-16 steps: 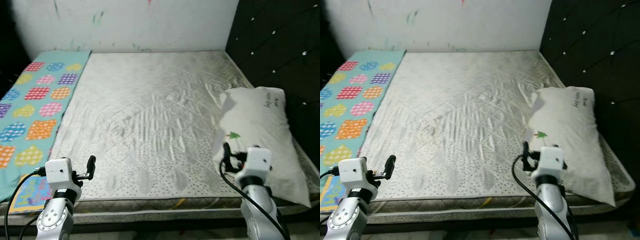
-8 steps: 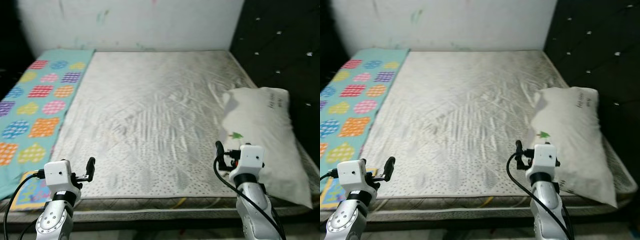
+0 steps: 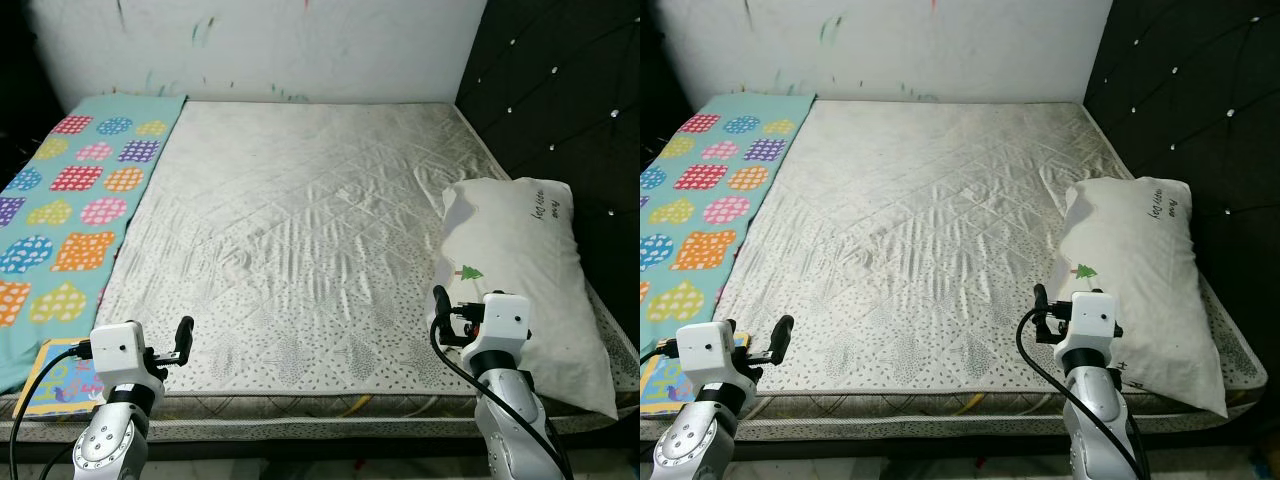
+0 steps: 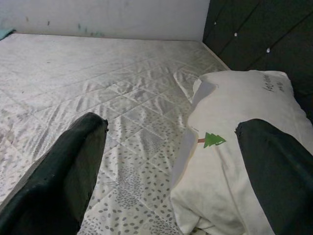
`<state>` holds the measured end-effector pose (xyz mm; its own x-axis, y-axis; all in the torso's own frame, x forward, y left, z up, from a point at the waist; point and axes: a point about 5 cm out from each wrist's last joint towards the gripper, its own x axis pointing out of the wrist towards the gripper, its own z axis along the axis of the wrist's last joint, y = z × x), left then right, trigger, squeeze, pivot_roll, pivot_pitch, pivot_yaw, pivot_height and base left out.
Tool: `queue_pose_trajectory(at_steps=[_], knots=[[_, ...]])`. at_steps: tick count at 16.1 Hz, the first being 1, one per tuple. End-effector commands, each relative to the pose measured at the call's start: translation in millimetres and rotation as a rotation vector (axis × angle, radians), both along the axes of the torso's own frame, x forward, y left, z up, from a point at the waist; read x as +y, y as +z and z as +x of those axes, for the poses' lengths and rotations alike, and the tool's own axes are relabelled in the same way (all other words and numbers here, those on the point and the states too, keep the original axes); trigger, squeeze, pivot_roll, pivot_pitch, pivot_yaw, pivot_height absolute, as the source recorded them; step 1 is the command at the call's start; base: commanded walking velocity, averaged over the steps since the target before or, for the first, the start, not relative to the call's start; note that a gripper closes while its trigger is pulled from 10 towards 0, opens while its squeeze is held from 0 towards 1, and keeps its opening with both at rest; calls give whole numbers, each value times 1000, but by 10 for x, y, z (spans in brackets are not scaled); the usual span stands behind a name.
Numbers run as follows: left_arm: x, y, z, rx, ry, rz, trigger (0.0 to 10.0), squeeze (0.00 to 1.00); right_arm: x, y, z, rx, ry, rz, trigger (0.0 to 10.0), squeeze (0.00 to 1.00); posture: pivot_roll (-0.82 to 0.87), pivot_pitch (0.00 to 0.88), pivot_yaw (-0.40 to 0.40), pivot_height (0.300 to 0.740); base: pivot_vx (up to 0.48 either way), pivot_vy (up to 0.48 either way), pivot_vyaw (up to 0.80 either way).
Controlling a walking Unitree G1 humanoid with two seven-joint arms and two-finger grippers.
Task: Clean up the room
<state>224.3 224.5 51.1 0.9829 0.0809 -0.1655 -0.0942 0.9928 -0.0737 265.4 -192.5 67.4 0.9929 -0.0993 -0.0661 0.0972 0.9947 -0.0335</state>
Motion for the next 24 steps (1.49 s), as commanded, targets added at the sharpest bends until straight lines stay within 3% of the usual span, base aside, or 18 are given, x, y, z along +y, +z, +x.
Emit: queue_pose_trajectory(at_steps=[1, 6, 24], knots=[[10, 33, 0, -7, -10, 4, 10000, 0, -4, -37, -17, 21, -3, 13, 10000, 0, -108, 41, -3, 740, 0, 0, 0], [17, 46, 25, -13, -7, 17, 10000, 0, 12, -49, 25, 30, 5, 21, 10000, 0, -104, 29, -9, 740, 0, 0, 0], [-11, 51, 43, -13, -5, 1, 10000, 0, -29, -41, 53, 33, 1, 20, 10000, 0, -112, 35, -14, 740, 0, -342, 0]])
